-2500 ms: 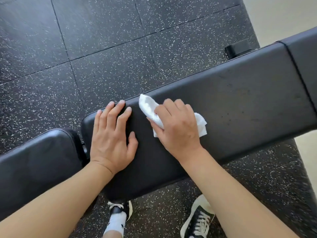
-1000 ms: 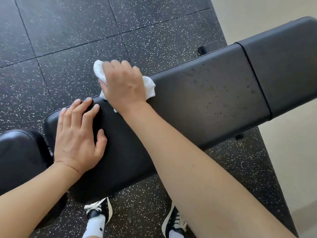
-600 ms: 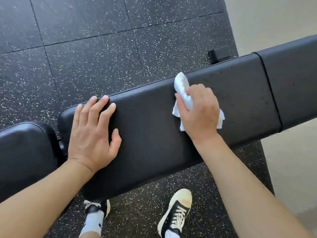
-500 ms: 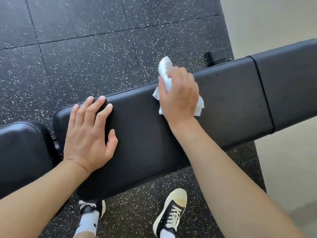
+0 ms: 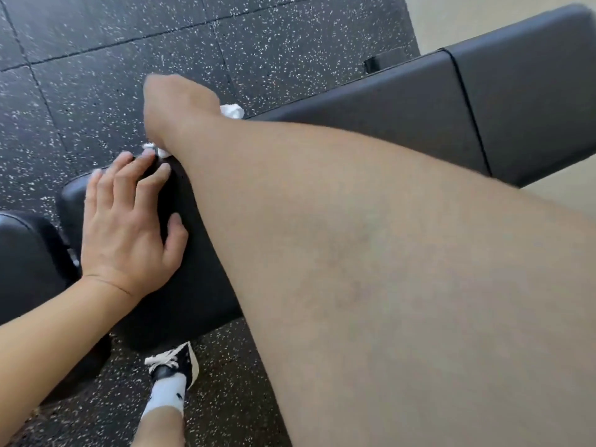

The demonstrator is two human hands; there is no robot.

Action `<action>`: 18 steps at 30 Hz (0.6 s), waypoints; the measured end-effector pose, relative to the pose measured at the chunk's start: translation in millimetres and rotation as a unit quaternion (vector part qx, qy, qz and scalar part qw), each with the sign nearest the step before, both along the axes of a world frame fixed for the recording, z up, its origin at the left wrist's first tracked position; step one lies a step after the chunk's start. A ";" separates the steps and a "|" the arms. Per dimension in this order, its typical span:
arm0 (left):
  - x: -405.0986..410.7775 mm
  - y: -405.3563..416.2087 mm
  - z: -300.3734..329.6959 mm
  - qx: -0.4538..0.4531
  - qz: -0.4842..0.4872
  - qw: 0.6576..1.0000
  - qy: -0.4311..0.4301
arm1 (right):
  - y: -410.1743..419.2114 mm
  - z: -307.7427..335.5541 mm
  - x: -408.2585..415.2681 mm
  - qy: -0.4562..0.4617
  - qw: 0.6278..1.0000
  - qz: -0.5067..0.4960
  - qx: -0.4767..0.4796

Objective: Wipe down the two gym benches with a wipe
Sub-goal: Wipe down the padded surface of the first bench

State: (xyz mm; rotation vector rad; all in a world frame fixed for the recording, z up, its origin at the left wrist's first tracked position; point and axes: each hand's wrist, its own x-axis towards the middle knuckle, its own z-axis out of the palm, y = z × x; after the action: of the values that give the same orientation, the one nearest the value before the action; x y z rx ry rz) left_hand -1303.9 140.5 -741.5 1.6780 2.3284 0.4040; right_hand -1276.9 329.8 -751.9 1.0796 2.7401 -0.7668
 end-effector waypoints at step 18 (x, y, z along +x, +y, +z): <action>-8.8 -4.5 -3.6 -0.017 -0.019 1.000 0.018 | -25.5 26.9 30.9 -0.039 0.982 -0.093 0.159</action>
State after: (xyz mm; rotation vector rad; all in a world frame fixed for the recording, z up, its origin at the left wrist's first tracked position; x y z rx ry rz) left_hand -1312.7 136.0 -745.1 1.7250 2.3108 0.3269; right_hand -1246.0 304.3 -725.1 1.4079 2.7841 -0.2985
